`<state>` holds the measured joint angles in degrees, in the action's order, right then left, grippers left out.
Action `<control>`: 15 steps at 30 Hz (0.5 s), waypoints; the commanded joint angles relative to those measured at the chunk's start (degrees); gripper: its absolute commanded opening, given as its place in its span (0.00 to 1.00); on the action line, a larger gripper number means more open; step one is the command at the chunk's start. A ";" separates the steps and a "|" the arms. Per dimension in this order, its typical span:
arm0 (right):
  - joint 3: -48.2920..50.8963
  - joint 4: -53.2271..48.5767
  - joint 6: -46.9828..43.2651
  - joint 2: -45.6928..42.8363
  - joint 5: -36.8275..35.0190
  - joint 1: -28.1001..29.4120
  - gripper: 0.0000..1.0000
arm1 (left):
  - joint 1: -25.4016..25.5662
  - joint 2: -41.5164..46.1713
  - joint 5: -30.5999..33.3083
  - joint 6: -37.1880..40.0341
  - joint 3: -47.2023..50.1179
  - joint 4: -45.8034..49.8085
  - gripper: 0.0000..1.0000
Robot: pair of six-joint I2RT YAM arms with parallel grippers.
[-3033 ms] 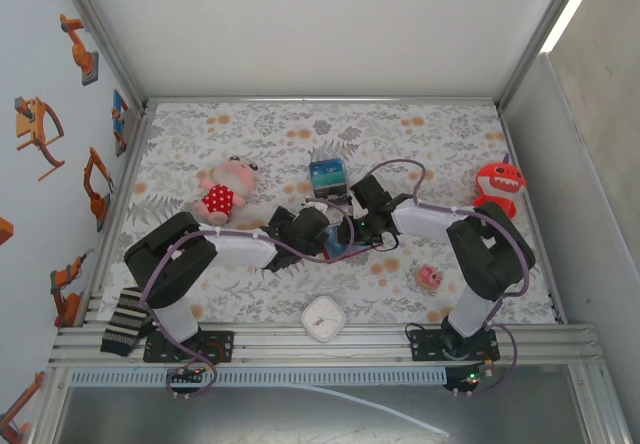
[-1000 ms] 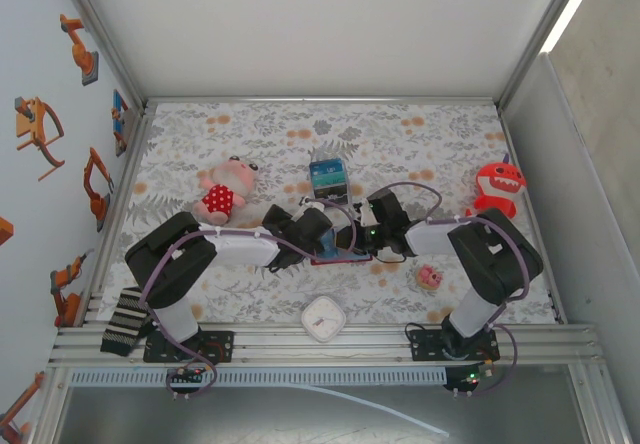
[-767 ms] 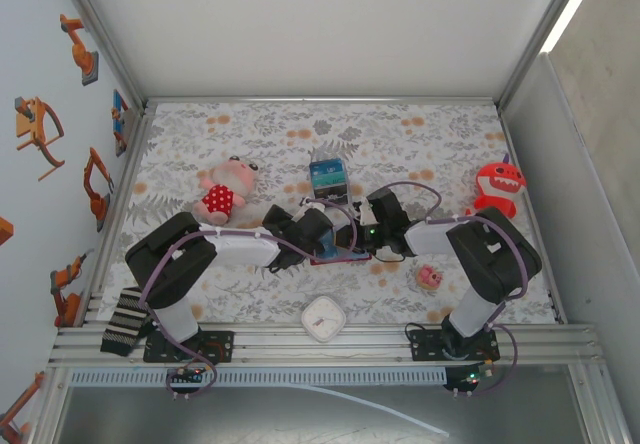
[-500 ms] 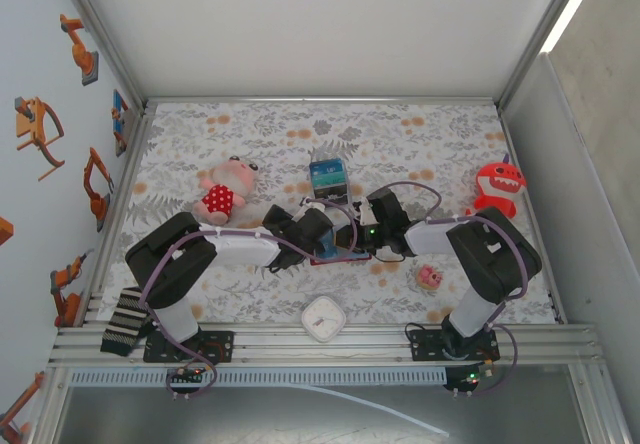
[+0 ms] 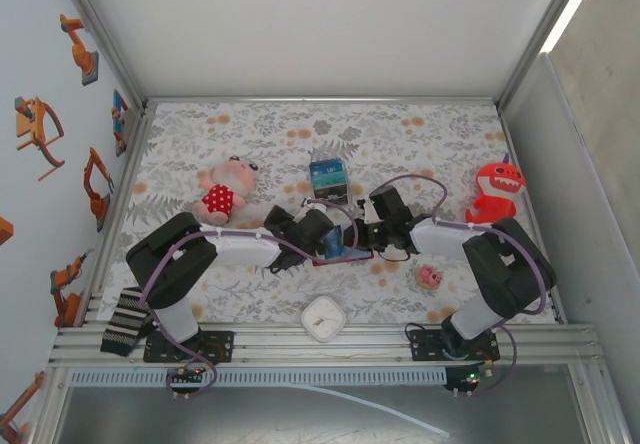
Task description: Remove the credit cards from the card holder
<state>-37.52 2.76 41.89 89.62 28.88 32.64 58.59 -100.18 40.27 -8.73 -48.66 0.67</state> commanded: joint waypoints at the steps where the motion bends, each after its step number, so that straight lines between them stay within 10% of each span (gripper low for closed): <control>1: -1.42 -4.79 -2.16 -1.52 -3.09 -0.12 0.00 | 0.37 -0.93 -0.63 -0.27 -0.38 0.55 0.97; 15: -3.09 -11.10 -3.87 -4.33 -6.38 -0.13 0.00 | 0.95 2.48 -0.06 2.51 -0.90 -0.66 0.97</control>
<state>-39.53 -5.67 38.94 86.74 24.23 32.64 58.81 -100.03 40.25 -8.01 -48.66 0.38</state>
